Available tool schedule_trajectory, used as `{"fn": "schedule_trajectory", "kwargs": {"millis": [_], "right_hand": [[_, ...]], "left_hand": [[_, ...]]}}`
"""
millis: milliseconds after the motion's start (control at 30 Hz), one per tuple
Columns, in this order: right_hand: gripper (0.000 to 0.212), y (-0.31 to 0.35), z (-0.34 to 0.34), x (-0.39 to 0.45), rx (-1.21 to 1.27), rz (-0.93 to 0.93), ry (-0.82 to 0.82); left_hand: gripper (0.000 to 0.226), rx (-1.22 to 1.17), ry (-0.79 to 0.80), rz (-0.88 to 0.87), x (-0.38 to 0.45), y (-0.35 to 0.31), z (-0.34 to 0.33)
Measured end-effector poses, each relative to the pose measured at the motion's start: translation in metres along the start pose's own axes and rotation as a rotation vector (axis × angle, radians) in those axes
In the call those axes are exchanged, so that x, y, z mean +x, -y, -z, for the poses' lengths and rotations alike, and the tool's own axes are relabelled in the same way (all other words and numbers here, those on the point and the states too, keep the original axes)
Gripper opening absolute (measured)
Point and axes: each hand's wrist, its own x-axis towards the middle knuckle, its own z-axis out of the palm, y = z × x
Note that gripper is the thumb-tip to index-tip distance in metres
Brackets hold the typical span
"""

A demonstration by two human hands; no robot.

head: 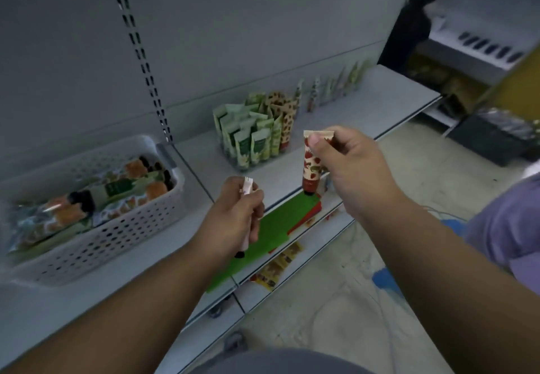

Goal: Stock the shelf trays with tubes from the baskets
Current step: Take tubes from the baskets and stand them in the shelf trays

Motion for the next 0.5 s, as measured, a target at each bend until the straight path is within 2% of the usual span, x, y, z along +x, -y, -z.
{"fn": "schedule_trajectory", "kwargs": {"millis": [67, 167, 267, 400, 500], "right_hand": [[0.011, -0.003, 0.011, 0.024, -0.084, 0.03, 0.006], [0.015, -0.008, 0.021, 0.057, -0.147, 0.055, 0.032], [0.019, -0.028, 0.026, 0.095, -0.201, 0.128, 0.06], [0.018, -0.058, 0.035, 0.152, -0.348, 0.261, 0.171], [0.016, -0.071, 0.037, 0.185, -0.412, 0.38, 0.254]], "left_hand": [[0.018, 0.021, -0.013, -0.018, 0.022, -0.002, -0.009], [0.005, 0.055, -0.038, -0.045, 0.041, -0.003, -0.018], [0.02, 0.154, -0.075, -0.041, 0.053, -0.004, -0.023], [0.027, 0.081, -0.239, 0.038, 0.077, -0.005, -0.042], [0.015, -0.003, -0.361, 0.101, 0.092, -0.001, -0.062]]}}
